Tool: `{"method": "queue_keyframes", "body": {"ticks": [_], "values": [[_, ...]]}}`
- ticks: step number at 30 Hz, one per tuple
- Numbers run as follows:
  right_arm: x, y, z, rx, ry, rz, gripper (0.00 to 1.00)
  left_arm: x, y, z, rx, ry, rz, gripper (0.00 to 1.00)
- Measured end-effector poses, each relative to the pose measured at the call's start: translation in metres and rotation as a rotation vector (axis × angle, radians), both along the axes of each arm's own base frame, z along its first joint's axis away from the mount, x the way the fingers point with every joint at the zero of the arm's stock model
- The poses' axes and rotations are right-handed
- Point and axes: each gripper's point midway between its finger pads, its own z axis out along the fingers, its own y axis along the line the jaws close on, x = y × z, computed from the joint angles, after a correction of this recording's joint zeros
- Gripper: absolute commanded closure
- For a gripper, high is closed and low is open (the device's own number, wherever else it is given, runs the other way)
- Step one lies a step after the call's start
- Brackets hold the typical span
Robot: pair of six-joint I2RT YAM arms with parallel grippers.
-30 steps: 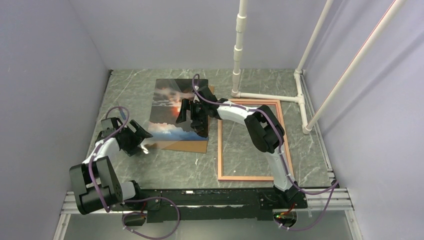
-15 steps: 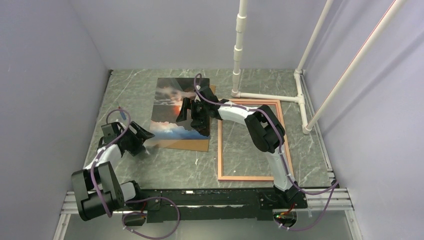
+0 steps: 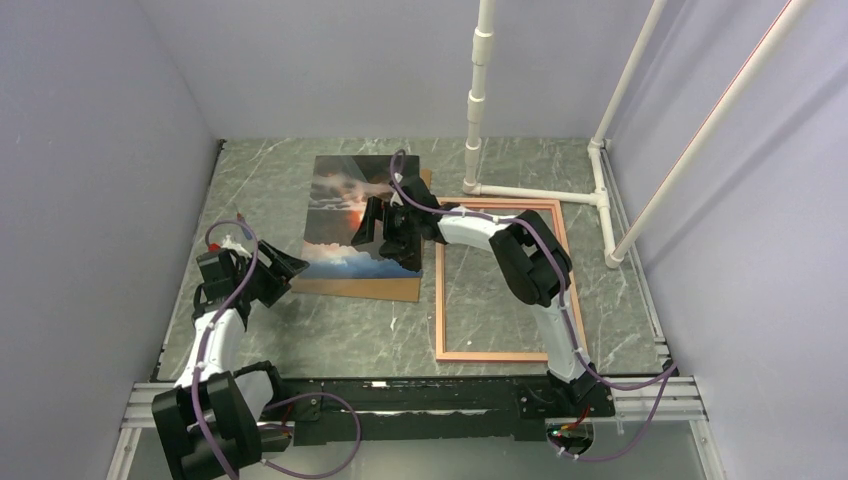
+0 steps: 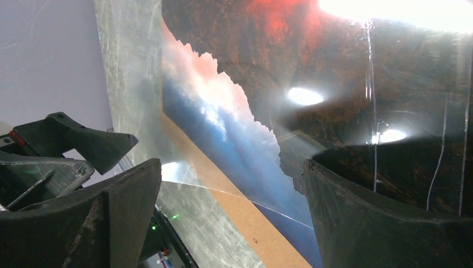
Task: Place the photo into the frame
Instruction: Pick up the photo frame item at the center of the board.
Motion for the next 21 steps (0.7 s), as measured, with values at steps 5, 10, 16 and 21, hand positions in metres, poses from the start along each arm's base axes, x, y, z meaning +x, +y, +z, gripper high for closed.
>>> {"method": "queue_keyframes", "body": {"ticks": [5,10,16,21], "values": [[-0.008,-0.003,0.001,0.014,0.019,0.007,0.00,0.000,-0.004,0.000,-0.027,-0.016,0.000,0.19],[-0.016,-0.003,0.001,0.042,0.047,0.012,0.00,-0.004,-0.007,-0.010,-0.064,-0.012,0.021,0.20],[-0.017,-0.004,0.001,0.031,0.046,0.018,0.00,-0.004,-0.007,-0.012,-0.074,-0.014,0.034,0.20],[-0.007,-0.016,0.001,-0.074,0.002,-0.001,0.00,-0.002,-0.008,-0.011,-0.070,-0.026,0.030,0.21]]}}
